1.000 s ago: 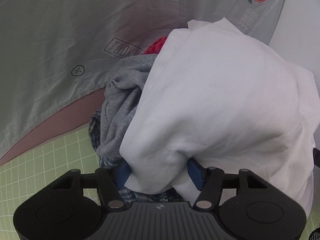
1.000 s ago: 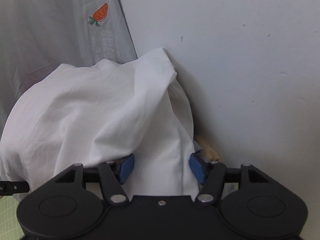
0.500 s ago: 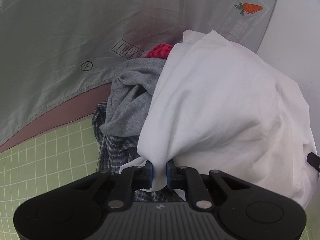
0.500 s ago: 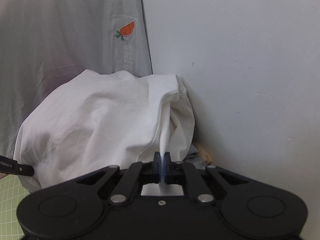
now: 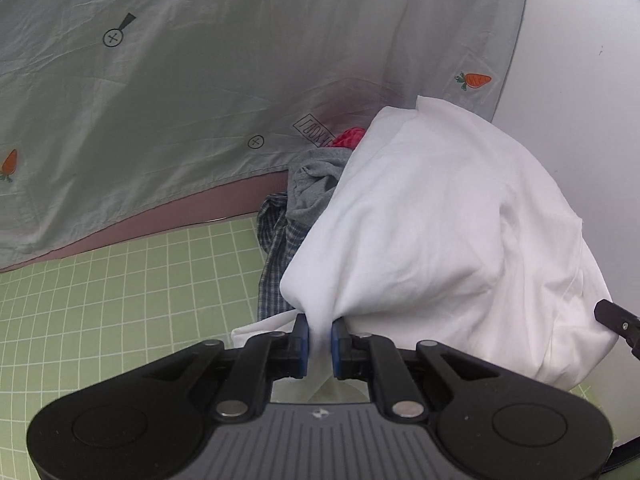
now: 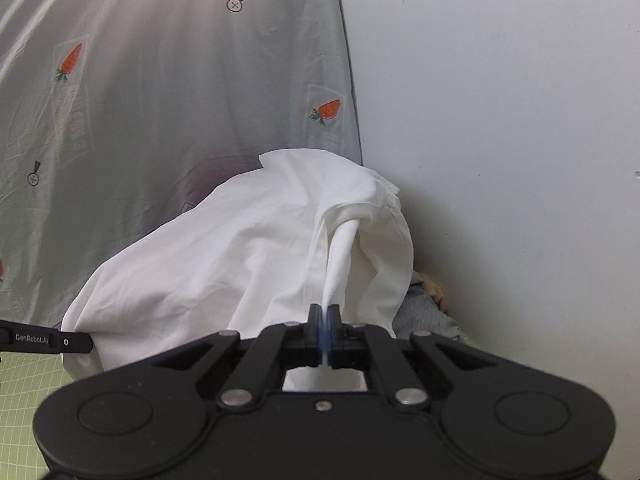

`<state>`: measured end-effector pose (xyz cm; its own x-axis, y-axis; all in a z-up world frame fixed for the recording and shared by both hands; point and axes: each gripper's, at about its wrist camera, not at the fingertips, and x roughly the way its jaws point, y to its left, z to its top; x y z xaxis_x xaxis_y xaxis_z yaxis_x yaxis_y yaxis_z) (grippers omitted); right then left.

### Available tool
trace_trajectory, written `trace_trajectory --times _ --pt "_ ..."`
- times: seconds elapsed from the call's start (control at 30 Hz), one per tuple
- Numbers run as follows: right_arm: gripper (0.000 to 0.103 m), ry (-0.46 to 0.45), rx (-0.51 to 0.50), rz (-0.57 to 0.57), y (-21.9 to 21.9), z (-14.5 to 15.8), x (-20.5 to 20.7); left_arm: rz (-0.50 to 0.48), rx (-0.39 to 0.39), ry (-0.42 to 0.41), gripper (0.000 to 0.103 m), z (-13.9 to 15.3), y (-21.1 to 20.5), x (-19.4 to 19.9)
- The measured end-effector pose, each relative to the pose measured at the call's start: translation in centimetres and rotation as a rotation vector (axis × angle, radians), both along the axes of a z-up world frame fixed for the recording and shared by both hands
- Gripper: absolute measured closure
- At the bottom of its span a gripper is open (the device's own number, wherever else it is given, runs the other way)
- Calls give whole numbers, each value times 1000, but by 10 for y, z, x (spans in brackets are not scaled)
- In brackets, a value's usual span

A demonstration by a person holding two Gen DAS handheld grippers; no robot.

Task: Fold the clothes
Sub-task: 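Pull the white trousers out of the pile with both grippers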

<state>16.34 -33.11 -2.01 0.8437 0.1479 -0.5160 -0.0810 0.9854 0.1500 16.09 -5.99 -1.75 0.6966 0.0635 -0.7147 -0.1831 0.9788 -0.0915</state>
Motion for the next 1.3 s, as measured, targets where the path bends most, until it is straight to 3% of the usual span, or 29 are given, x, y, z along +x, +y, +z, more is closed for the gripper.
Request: trace_trajectory --times 0.2,0.37,0.63,0.83,0.97,1.3 --pt "101 21 49 114 72 -3 -52 66 10 -48 91 17 61 -79" --pt "101 41 90 214 135 -7 -94 130 72 -49 91 18 122 -117" --pt "101 132 199 398 245 -30 -143 298 111 47 91 3 251 -182" --pt "96 248 230 498 320 -59 -152 435 23 151 91 -27 344 -212" --pt "78 277 225 509 335 -65 -152 443 26 165 86 -45 355 -224" --pt "66 353 266 467 327 -75 -128 532 1 135 80 -49 347 -236"
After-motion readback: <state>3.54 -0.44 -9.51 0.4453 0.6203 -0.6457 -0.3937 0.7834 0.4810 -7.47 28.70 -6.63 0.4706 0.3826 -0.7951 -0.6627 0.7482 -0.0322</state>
